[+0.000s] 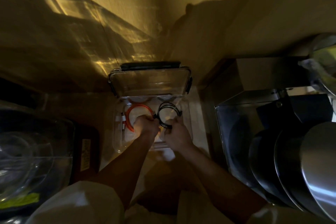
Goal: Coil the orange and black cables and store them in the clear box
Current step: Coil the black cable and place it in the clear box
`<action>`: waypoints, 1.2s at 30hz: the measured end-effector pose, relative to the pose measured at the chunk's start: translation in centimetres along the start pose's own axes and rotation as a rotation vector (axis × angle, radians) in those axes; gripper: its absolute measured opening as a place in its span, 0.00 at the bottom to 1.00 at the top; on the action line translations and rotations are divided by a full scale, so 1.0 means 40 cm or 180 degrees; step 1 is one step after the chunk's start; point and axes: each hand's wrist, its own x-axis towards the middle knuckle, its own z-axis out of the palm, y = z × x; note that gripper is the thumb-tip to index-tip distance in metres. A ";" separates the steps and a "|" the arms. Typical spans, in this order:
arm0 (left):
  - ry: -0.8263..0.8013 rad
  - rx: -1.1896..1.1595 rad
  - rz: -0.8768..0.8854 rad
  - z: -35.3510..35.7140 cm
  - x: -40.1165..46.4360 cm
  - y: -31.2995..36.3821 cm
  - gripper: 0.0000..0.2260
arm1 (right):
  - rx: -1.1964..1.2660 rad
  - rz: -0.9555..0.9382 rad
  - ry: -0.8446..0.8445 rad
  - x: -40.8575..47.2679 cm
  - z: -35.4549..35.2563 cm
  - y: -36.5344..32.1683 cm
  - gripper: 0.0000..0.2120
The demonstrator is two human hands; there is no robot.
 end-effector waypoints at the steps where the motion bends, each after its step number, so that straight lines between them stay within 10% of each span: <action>1: 0.0022 -0.0001 -0.0013 -0.002 0.000 0.001 0.09 | 0.0009 0.0005 -0.0014 0.000 0.000 0.000 0.21; 18: 0.0159 0.0294 0.0890 -0.069 -0.141 0.073 0.04 | -0.0108 -0.0285 0.0210 -0.039 -0.012 -0.013 0.25; 36: -0.0025 0.0624 0.1402 -0.224 -0.214 0.047 0.28 | -0.1012 -0.1023 0.0814 -0.136 -0.044 -0.028 0.35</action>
